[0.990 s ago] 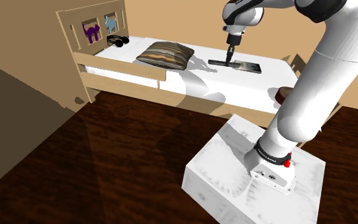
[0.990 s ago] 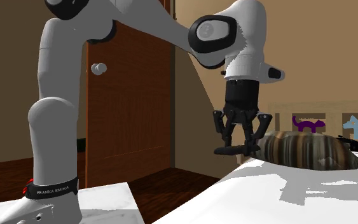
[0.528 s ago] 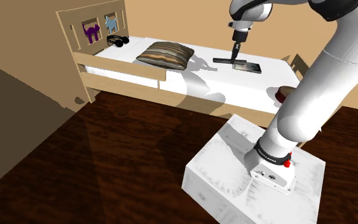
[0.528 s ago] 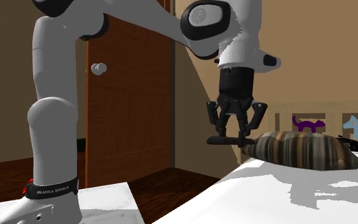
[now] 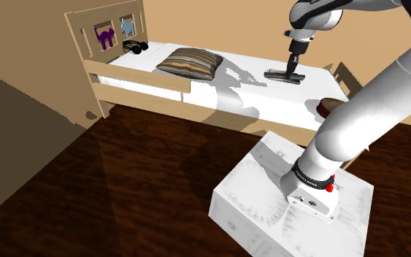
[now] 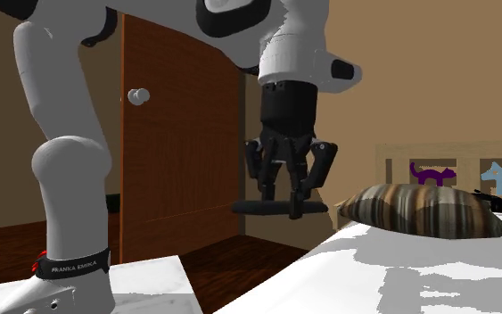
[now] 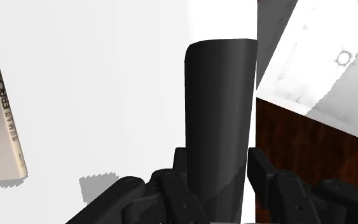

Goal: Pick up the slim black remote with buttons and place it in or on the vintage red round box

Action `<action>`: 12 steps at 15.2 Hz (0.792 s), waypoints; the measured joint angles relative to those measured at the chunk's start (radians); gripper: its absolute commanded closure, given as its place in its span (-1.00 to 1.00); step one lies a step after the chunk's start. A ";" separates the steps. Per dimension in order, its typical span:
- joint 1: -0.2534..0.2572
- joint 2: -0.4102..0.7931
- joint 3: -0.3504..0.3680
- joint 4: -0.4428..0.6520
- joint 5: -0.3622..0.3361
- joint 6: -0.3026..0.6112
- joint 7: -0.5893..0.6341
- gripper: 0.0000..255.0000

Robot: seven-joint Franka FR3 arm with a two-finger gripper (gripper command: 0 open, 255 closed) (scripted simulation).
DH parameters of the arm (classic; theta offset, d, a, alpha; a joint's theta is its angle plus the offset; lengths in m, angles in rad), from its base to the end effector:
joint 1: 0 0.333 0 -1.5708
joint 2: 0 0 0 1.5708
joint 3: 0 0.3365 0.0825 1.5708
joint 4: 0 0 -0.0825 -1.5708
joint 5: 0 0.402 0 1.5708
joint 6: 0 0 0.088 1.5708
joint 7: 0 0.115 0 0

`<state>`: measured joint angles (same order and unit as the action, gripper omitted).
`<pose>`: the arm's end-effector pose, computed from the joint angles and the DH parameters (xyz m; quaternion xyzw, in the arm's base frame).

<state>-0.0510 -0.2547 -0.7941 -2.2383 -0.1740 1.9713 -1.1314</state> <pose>0.3096 -0.3848 0.4384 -0.9807 -0.1911 0.0123 0.0393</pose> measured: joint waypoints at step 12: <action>-0.191 -0.204 -0.098 -0.105 -0.203 -0.040 -0.165 1.00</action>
<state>-0.2421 -0.4590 -0.8920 -2.3435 -0.3771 1.9313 -1.2964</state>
